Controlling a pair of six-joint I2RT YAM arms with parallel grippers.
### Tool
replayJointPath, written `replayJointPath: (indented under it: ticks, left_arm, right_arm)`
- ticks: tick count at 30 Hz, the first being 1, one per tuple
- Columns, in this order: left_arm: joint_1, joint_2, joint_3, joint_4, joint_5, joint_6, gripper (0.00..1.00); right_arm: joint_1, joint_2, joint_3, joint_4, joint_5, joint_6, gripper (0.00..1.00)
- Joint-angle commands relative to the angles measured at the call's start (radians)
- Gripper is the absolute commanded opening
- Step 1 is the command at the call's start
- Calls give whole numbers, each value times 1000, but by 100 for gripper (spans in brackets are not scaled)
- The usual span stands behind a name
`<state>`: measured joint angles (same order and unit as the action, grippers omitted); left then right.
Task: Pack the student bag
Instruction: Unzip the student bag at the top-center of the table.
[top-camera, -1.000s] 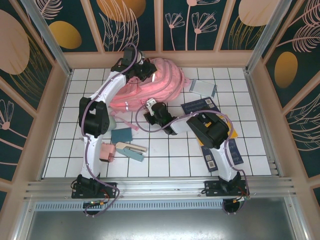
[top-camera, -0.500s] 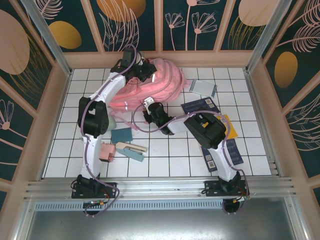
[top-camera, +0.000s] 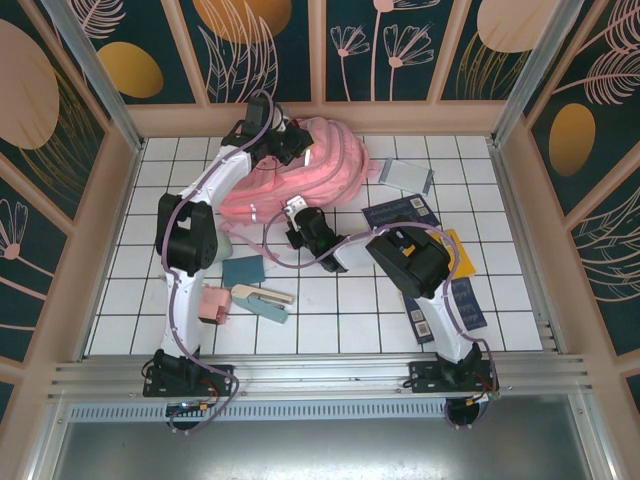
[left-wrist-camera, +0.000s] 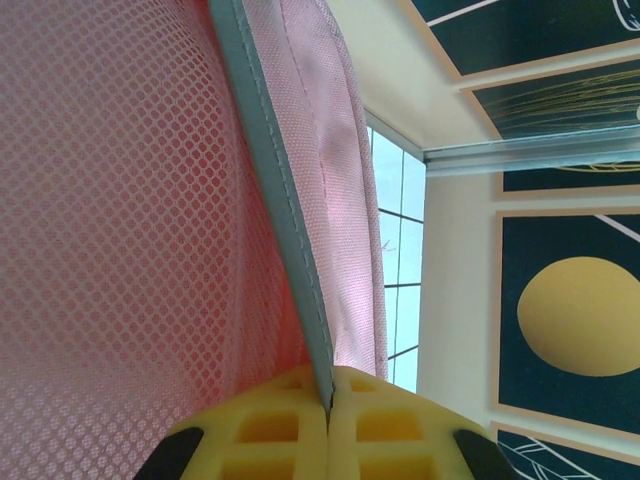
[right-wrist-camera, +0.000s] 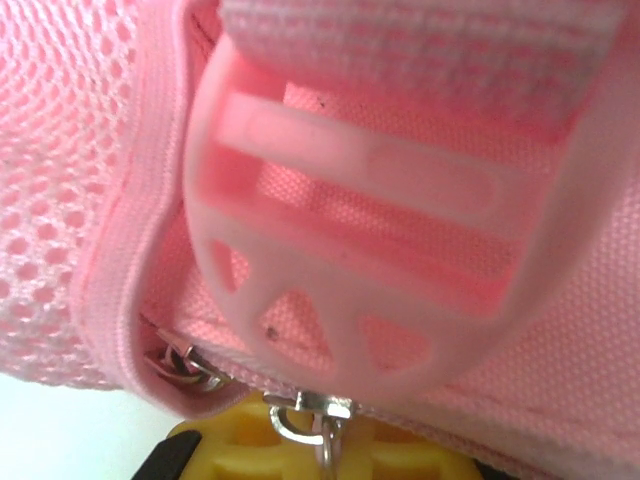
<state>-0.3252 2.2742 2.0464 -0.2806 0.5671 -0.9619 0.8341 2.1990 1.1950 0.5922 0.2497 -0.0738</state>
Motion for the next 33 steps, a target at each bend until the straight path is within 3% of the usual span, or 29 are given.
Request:
replayJointPath:
  ticks: [1,11,22,33]
  left_arm:
    - [17,-61,3,35,-4,49,0]
    - [16,-53,11,-45,-109,167,0]
    - [10,-32,12,-60,-126,212,0]
    - [-9,-45,40,-104,-177,291,0]
  right_arm:
    - [-5,-59,-2,-54,50,-14,0]
    - [-77,-130,5,-248,-24,9,0]
    - [-192,-219,13,-451,-140,-20,0]
    - [-339,-274,61,-661,-124,-66,0]
